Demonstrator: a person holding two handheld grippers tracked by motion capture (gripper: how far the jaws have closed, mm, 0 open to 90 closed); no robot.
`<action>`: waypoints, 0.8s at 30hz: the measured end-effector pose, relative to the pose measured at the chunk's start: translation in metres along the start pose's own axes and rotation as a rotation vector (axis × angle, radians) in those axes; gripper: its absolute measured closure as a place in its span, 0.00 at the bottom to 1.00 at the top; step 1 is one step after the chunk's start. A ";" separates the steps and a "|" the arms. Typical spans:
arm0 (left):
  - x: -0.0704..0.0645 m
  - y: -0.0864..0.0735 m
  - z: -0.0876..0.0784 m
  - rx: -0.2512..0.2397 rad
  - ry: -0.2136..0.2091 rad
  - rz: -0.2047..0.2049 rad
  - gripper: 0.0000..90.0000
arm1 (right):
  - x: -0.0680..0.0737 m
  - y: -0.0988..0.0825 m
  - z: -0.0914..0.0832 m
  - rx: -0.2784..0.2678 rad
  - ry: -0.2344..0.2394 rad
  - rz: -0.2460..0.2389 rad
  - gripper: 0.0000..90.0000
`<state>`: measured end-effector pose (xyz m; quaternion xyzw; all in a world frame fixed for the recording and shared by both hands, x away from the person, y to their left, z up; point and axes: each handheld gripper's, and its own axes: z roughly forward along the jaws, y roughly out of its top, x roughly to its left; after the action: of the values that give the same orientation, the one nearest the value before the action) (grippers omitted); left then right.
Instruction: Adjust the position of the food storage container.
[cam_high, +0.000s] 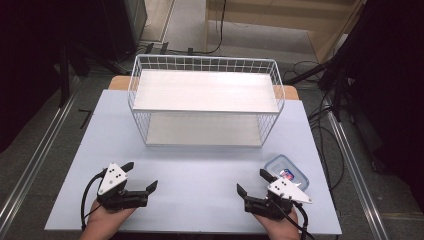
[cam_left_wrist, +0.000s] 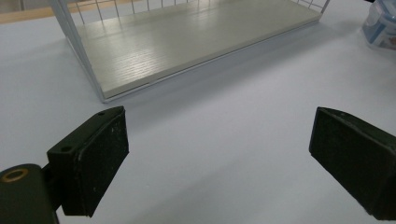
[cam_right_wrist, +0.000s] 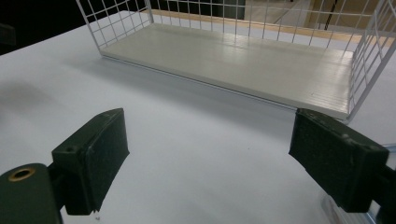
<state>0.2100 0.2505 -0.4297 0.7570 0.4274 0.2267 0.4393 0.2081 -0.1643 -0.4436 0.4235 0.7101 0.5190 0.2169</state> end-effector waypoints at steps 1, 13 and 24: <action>0.000 0.000 0.000 0.002 -0.004 -0.007 0.06 | -0.001 0.000 0.000 -0.003 0.001 -0.003 0.14; -0.002 -0.002 0.002 -0.005 0.006 -0.011 0.06 | -0.003 0.001 -0.007 -0.016 0.006 0.015 0.15; -0.001 -0.001 0.000 -0.024 0.014 -0.014 0.05 | -0.006 0.002 -0.010 -0.026 -0.002 0.019 0.15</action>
<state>0.2091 0.2499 -0.4302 0.7470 0.4329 0.2339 0.4471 0.2046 -0.1740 -0.4391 0.4276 0.6990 0.5300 0.2182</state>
